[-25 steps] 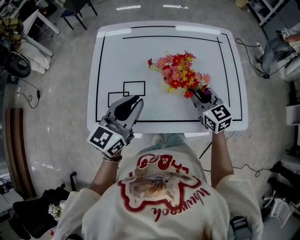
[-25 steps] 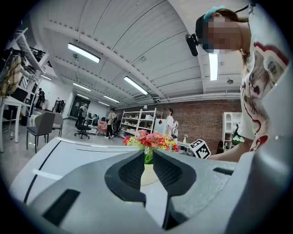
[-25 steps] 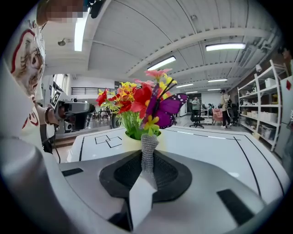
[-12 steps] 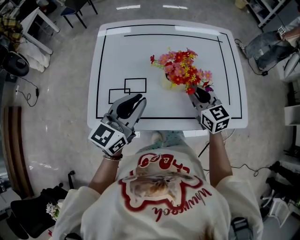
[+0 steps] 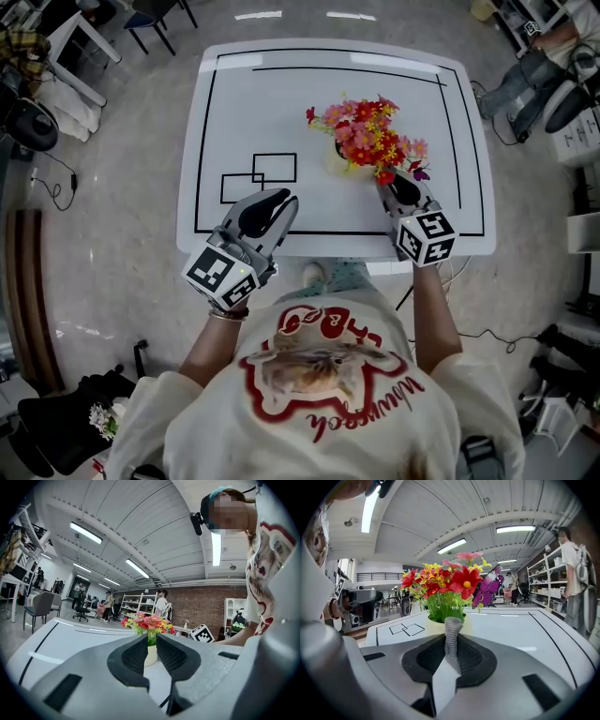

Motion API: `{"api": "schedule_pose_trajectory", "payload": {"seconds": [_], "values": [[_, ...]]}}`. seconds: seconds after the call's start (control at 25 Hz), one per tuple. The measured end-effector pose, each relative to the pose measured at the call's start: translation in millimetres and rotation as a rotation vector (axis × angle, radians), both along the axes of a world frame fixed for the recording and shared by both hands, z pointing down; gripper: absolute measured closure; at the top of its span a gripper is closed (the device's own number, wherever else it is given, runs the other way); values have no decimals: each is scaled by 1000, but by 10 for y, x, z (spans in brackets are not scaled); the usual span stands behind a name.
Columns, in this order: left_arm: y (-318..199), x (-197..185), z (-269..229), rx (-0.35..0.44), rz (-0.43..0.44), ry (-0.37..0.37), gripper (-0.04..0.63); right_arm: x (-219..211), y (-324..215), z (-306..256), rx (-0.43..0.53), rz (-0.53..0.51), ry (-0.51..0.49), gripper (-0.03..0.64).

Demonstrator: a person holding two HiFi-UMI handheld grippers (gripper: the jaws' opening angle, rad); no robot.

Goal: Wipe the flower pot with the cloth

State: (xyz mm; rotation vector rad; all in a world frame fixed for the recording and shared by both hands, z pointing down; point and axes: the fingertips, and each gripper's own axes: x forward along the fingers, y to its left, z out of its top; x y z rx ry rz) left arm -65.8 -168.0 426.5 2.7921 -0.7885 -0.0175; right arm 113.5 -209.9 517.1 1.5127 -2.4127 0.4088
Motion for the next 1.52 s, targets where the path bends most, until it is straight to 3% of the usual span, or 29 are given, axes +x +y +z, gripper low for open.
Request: {"api": "schedule_pose_trajectory", "payload": {"seconds": [0.56, 1.52], "values": [[35, -58, -29, -5, -14, 23, 534, -68, 37, -50, -26, 105, -58, 561], [112, 12, -43, -8, 6, 39, 534, -284, 62, -159, -15, 129, -121, 560]]}}
